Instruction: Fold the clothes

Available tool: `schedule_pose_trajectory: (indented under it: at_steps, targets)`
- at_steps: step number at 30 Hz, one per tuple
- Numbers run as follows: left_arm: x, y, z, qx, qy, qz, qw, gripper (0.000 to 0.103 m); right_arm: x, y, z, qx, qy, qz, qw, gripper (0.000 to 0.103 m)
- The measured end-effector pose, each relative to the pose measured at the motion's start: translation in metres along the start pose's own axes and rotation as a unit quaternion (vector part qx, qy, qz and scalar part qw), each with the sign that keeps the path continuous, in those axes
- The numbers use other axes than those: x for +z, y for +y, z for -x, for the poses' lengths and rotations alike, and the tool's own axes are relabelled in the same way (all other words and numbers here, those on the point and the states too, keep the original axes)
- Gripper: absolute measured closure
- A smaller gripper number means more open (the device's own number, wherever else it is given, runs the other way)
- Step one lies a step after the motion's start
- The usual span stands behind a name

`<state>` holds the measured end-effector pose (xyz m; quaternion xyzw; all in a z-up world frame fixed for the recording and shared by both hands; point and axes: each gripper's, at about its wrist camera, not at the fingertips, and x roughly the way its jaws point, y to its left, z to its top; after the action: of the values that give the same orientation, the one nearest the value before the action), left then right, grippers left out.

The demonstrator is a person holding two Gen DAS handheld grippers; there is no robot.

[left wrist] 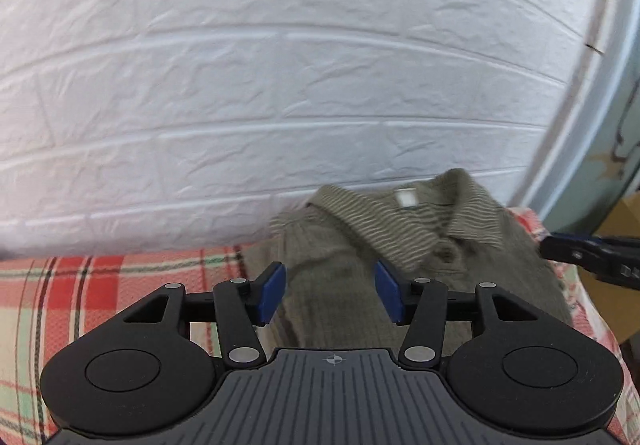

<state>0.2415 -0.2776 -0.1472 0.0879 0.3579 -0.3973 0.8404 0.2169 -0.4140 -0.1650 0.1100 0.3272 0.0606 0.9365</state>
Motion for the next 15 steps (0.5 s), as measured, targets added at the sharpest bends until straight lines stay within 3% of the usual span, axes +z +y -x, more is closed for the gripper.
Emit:
schedule_pose_trajectory:
  at_steps: [5,11,15]
  targets:
    - [0.012,0.001,-0.016,-0.001,-0.010,-0.005,0.9999,0.039,0.009,-0.012,-0.015,-0.013,-0.009,-0.011,1.000,0.082]
    - [0.002,0.014,-0.055,0.018,0.046,0.014,0.9987,0.039,0.009,-0.008,-0.045,-0.021,0.024,0.003,0.999,0.082]
    - [-0.002,0.009,-0.057,0.031,0.047,0.014,0.9983,0.038,0.008,-0.005,-0.038,-0.024,0.025,-0.003,0.999,0.083]
